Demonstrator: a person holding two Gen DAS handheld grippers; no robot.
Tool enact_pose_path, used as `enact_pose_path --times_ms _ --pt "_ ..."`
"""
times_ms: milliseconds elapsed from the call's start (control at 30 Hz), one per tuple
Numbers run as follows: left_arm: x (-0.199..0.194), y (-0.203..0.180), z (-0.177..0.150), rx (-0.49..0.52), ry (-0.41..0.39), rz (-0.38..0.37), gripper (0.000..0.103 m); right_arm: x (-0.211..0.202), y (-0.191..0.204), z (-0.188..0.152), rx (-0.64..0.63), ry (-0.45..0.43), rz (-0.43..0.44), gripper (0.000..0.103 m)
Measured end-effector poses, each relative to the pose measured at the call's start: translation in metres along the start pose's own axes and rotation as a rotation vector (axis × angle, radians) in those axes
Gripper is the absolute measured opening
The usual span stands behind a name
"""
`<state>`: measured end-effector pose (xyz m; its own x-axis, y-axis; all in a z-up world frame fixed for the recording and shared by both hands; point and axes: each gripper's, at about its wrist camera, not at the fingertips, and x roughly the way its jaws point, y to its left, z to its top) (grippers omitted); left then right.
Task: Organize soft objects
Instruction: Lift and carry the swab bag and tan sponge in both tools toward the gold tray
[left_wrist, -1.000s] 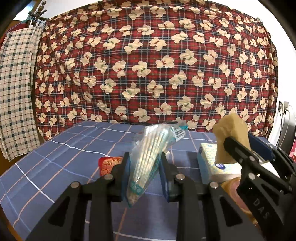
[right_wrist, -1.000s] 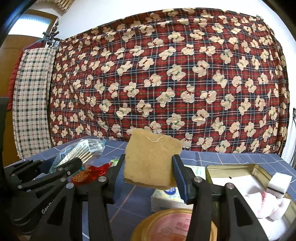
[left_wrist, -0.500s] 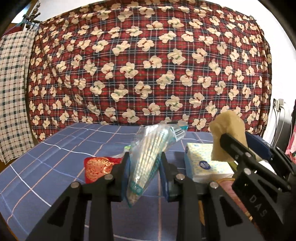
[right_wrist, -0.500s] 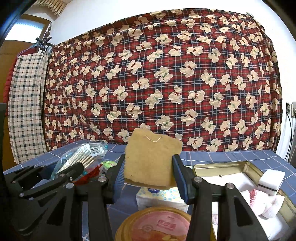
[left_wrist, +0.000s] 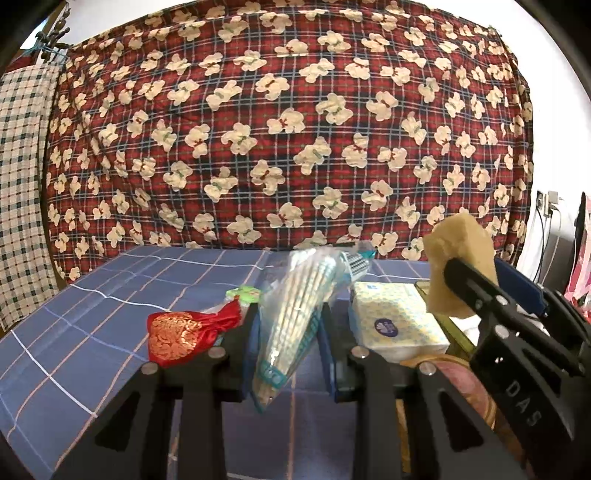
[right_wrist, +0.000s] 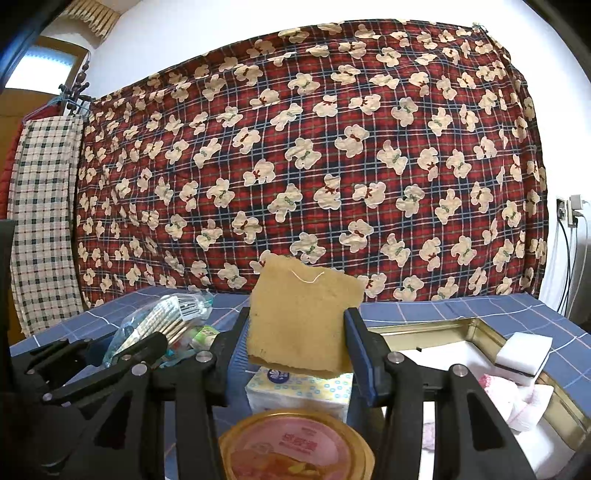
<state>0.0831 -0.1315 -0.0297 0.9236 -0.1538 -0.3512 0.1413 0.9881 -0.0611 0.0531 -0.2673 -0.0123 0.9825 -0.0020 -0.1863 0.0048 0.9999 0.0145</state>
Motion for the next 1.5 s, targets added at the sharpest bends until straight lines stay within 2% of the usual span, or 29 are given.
enact_pose_path --times_ms 733,1500 --pt "-0.004 -0.008 0.000 -0.011 -0.011 -0.040 0.027 -0.011 -0.007 0.001 -0.008 -0.039 -0.010 0.052" --pt "0.004 -0.028 0.002 0.002 0.041 -0.093 0.027 -0.023 -0.020 0.000 -0.009 -0.060 -0.005 0.053"
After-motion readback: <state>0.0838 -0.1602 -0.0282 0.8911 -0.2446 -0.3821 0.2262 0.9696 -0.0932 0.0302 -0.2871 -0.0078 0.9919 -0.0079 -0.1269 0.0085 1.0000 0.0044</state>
